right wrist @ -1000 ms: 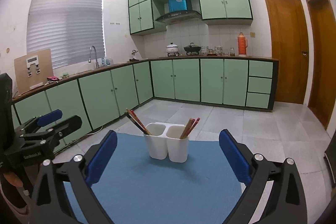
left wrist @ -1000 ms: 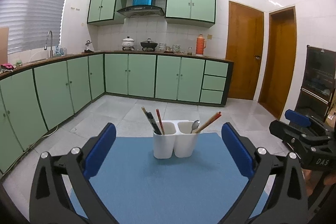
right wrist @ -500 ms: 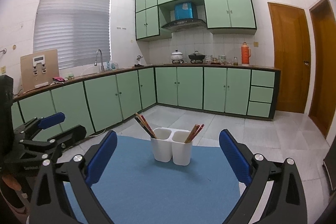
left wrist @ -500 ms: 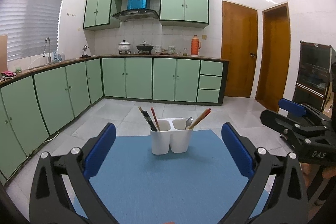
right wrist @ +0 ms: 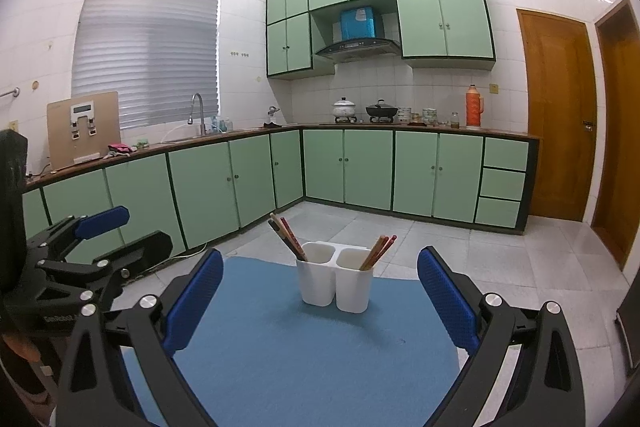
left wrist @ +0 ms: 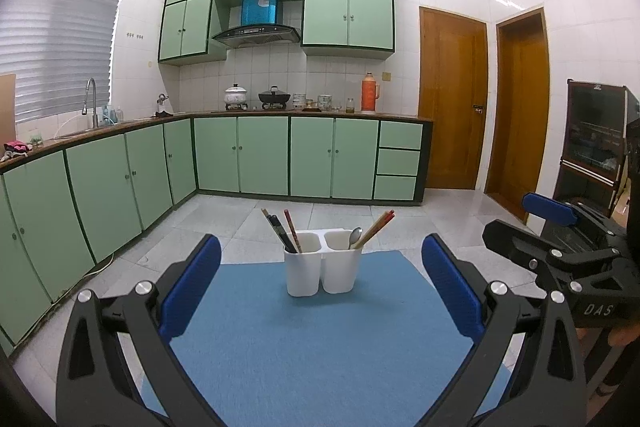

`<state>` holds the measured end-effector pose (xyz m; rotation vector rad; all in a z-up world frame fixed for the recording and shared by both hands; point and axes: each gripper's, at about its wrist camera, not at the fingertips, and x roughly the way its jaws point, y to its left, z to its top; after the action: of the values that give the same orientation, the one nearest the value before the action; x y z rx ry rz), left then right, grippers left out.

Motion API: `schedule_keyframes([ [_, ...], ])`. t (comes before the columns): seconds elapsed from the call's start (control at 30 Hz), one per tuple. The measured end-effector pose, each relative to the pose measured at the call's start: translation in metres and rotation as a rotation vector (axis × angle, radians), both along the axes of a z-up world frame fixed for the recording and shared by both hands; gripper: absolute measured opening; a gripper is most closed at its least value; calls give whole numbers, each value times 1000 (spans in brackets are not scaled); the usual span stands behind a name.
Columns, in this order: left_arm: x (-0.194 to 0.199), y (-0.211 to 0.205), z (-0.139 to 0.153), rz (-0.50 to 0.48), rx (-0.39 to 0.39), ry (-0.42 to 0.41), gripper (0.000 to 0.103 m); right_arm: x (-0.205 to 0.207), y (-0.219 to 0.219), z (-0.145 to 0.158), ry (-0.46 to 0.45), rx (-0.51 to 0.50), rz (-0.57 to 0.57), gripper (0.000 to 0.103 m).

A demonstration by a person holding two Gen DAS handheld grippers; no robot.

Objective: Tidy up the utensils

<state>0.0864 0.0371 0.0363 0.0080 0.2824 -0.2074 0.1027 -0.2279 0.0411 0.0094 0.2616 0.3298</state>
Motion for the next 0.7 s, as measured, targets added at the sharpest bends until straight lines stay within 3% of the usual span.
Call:
schedule_keyframes([
  [0.7, -3, 1, -1, 10, -11, 13, 97, -1, 5, 0, 9, 2, 2, 96],
])
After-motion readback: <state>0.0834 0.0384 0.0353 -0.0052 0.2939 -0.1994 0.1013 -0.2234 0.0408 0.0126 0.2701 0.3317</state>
